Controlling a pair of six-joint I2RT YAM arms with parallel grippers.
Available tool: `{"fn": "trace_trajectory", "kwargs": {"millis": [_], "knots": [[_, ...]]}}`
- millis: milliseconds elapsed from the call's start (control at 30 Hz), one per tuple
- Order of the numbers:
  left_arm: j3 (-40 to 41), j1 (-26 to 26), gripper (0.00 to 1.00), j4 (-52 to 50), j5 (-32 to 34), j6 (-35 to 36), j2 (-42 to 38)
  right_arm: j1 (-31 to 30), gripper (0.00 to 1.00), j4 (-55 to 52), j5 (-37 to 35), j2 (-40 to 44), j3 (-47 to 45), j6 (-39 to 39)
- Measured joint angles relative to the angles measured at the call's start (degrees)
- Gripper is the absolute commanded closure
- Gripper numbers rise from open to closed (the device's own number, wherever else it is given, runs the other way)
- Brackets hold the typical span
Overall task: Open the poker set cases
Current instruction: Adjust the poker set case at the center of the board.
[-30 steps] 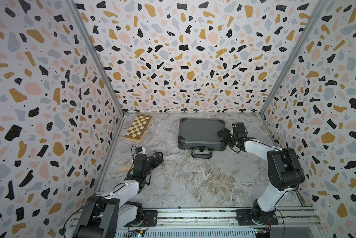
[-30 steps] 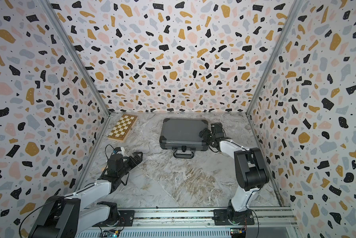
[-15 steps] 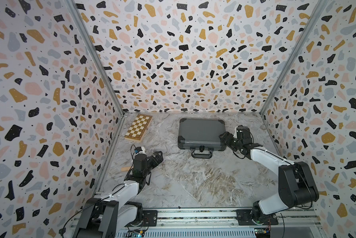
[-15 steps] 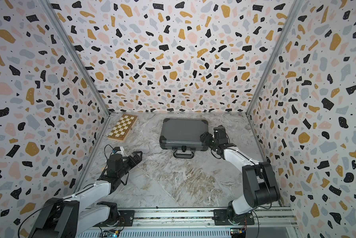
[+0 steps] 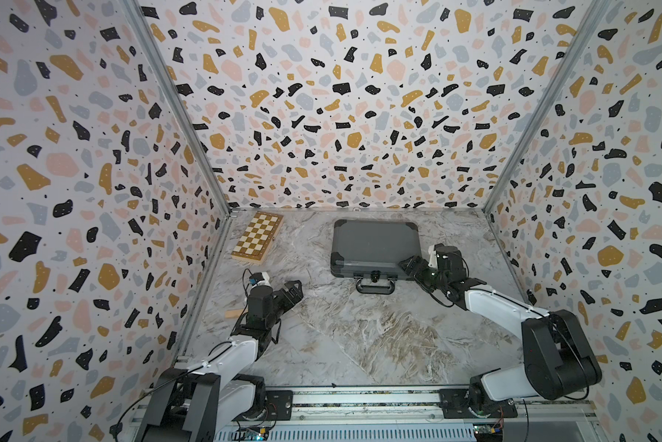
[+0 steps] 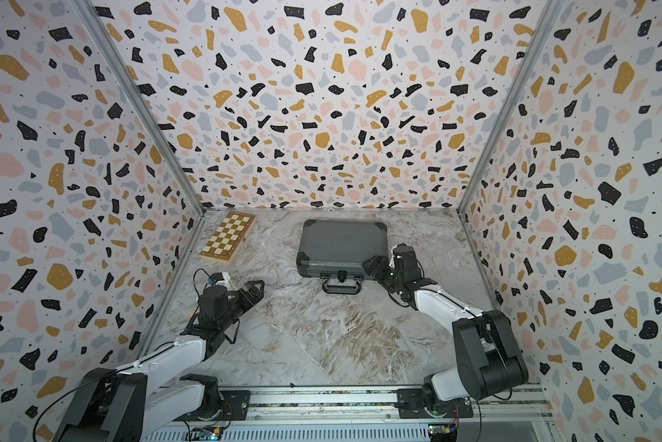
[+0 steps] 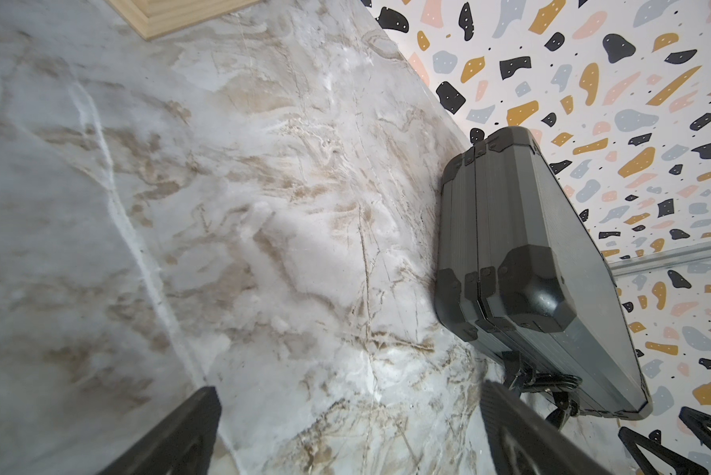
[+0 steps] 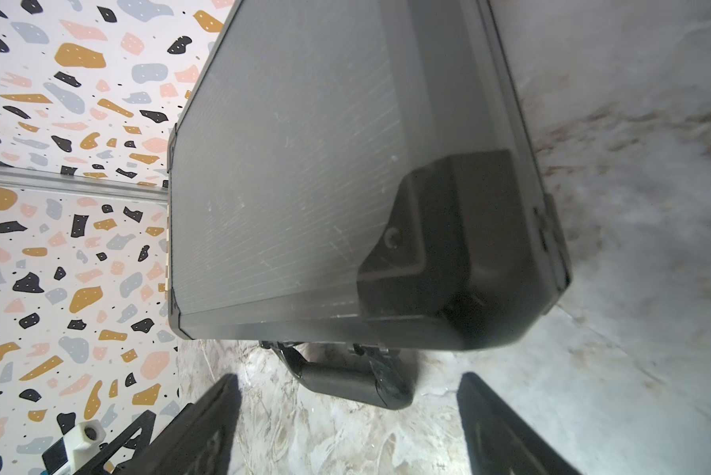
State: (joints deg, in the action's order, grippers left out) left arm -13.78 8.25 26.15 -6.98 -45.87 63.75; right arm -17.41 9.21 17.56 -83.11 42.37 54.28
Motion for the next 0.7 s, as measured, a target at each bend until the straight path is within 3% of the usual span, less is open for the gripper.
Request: {"fn": "trace_trajectory", "kwargs": {"millis": [367, 567, 700], "knots": [[0.0, 0.0, 0.01, 0.0, 0.0, 0.0, 0.0, -0.6, 0.14, 1.3, -1.0, -7.3, 3.3, 0.2], [0.0, 0.0, 0.01, 0.0, 0.0, 0.0, 0.0, -1.9, 0.14, -2.6, 1.9, -11.1, 8.7, 0.6], [0.0, 0.0, 0.01, 0.0, 0.0, 0.0, 0.0, -1.7, 0.14, -2.6, -0.2, -16.2, 15.1, -0.5]]}}
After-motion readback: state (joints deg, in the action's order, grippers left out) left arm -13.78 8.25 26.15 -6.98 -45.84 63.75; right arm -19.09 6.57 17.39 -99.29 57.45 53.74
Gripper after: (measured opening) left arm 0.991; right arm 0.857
